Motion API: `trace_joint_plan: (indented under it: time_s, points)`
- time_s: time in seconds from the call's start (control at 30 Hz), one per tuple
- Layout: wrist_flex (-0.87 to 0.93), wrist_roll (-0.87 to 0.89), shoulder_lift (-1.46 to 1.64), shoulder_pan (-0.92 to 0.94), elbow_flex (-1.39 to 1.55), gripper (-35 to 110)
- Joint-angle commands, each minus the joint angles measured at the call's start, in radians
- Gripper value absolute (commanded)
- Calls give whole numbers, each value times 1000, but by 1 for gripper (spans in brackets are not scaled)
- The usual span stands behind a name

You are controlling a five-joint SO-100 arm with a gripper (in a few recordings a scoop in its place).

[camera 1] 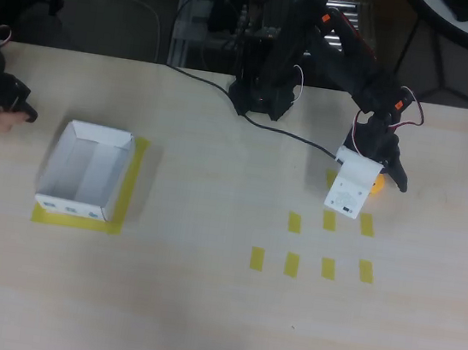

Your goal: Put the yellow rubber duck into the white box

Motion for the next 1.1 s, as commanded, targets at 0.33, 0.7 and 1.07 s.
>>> trace_joint_plan:
  time_s: [0.33,0.7,1.07]
  points:
    - [28,-5,-51,9,-150,49]
    - [61,23,-141,3,-281,0]
    - [46,163,307,123,-166,0]
